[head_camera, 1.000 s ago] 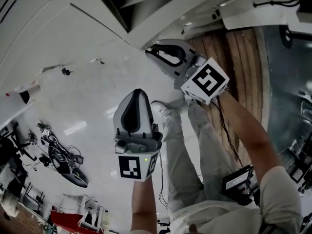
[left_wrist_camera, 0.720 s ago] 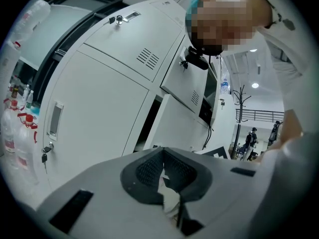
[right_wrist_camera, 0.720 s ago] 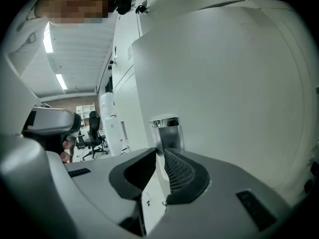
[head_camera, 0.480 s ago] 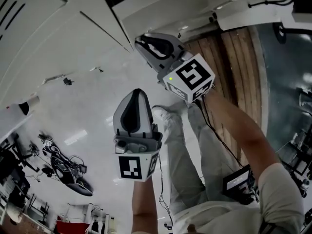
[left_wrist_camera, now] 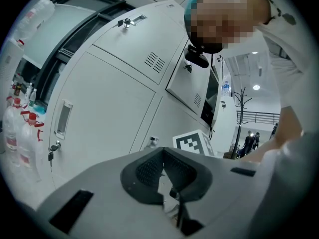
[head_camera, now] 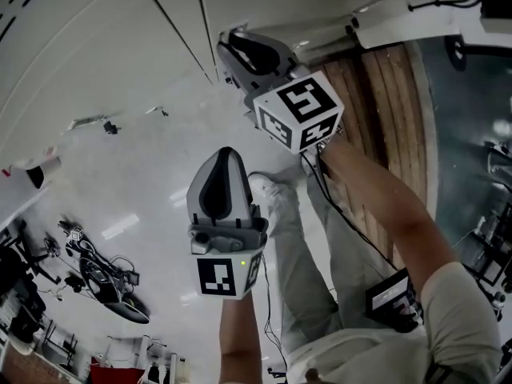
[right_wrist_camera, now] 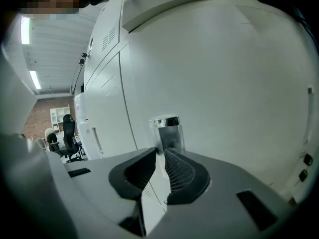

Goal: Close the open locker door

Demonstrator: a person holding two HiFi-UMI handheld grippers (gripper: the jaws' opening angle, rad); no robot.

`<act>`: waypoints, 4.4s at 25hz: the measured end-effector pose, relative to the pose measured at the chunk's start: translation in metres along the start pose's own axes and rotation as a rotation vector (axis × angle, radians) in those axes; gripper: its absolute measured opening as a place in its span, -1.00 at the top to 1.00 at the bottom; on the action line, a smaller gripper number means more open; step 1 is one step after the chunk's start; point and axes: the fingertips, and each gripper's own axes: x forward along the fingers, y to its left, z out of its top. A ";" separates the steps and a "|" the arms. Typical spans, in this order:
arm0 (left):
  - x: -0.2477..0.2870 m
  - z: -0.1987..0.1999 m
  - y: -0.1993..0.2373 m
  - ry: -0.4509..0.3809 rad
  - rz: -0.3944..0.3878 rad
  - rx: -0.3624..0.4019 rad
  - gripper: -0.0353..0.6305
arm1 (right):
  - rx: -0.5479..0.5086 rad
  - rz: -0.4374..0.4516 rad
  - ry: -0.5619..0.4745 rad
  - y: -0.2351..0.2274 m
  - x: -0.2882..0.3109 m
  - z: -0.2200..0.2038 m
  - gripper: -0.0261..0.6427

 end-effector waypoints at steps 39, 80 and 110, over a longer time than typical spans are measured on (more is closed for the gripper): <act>-0.030 -0.013 -0.070 0.019 0.136 0.050 0.87 | -0.037 0.109 0.037 0.007 -0.095 -0.003 0.82; -0.120 0.171 -0.305 -0.079 0.271 0.200 0.87 | -0.019 0.411 -0.049 -0.008 -0.481 0.211 0.84; -0.132 0.228 -0.364 -0.211 0.229 0.250 0.87 | -0.069 0.478 -0.170 0.042 -0.512 0.254 0.84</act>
